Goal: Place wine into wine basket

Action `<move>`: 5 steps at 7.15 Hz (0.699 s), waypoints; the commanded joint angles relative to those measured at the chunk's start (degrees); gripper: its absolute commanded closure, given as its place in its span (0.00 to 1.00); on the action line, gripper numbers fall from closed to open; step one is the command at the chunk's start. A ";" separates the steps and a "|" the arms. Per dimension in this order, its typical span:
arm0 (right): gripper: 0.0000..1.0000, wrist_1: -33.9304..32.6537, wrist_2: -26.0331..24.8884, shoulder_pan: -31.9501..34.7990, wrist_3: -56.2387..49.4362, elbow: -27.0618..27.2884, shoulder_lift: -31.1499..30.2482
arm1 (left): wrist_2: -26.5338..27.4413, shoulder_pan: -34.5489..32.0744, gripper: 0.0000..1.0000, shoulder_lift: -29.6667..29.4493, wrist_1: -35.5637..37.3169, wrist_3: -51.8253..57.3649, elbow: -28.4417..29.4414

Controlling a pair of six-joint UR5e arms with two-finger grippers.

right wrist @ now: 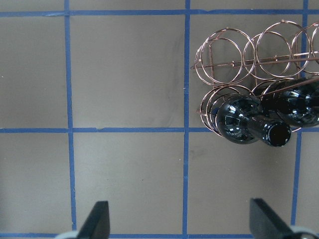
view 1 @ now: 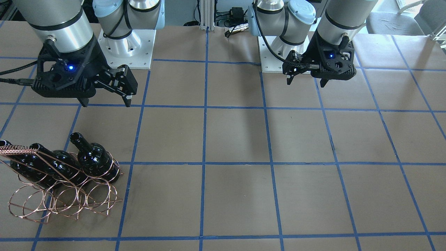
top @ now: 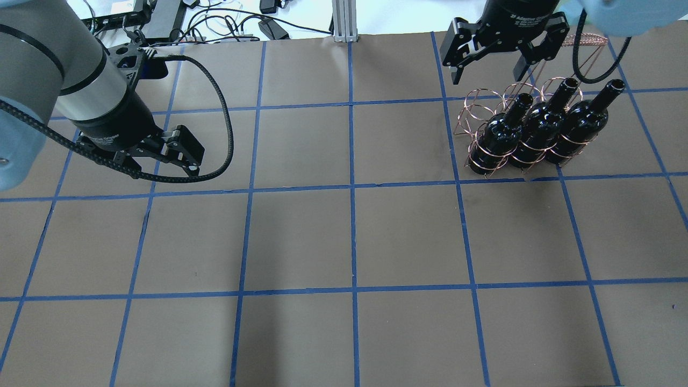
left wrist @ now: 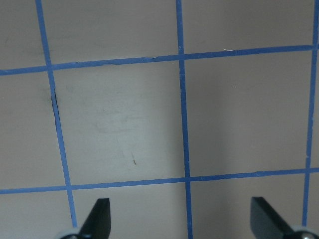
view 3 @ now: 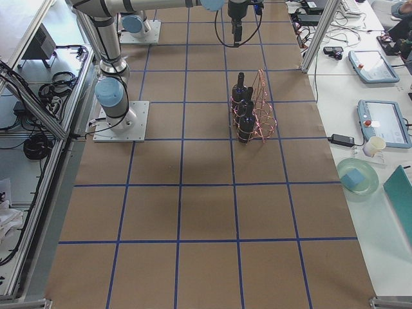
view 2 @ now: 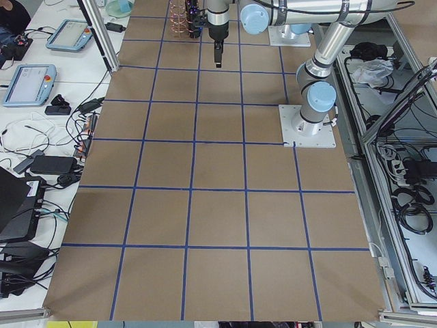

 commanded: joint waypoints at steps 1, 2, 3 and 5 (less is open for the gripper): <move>0.00 0.14 -0.05 -1.85 -1.26 0.46 -0.29 | -0.03 0.00 0.00 0.00 0.00 0.18 0.00; 0.00 0.32 0.03 -2.04 -1.18 0.46 -1.33 | -0.11 0.00 0.00 0.17 0.35 0.35 0.26; 0.00 1.36 -0.05 -2.13 -1.18 0.81 -2.56 | -0.03 0.09 0.00 0.17 0.61 0.53 0.70; 0.00 1.99 -0.05 -2.39 -1.26 0.90 -3.10 | -0.20 0.00 0.00 0.35 1.40 0.53 0.97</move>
